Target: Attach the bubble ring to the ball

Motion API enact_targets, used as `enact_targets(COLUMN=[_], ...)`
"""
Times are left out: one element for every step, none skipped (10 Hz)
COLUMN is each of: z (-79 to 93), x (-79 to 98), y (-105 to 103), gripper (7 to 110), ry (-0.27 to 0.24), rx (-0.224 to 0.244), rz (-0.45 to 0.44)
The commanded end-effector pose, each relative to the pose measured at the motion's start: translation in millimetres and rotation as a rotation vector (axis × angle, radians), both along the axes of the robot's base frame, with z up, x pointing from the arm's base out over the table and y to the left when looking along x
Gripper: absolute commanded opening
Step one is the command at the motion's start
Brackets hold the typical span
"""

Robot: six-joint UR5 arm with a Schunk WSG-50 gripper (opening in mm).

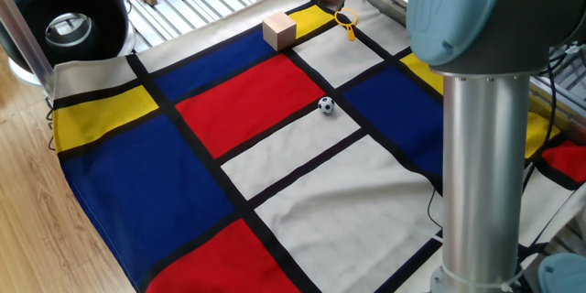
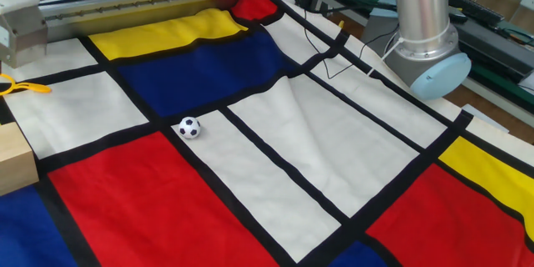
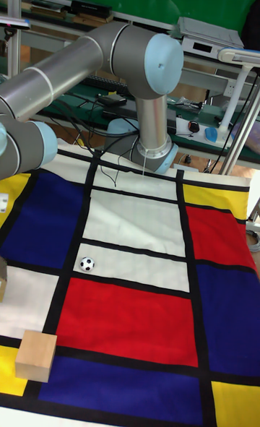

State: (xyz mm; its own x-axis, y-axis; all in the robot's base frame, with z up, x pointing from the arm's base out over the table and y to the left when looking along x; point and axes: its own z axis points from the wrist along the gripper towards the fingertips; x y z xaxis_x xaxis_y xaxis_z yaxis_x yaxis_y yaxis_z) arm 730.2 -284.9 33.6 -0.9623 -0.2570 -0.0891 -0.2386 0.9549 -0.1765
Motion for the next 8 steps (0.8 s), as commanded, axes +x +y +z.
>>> enact_targets(z=[1.6, 1.6, 2.6, 2.2, 2.1, 1.7, -1.1, -3.2], x=[4.8, 12.5, 20.5, 25.1, 24.4, 21.5, 12.3, 4.6], y=[0.2, 8.9, 12.1, 9.9, 9.5, 6.7, 5.0, 5.2], gripper=[7, 7, 7, 7, 7, 7, 7, 7], ry=[-0.054, -0.087, -0.126, -0.153, -0.155, -0.153, -0.141, -0.129], rx=[0.059, 0.098, 0.119, 0.121, 0.128, 0.122, 0.130, 0.147], rz=[-0.132, -0.138, -0.157, -0.196, -0.240, -0.253, -0.295, -0.355])
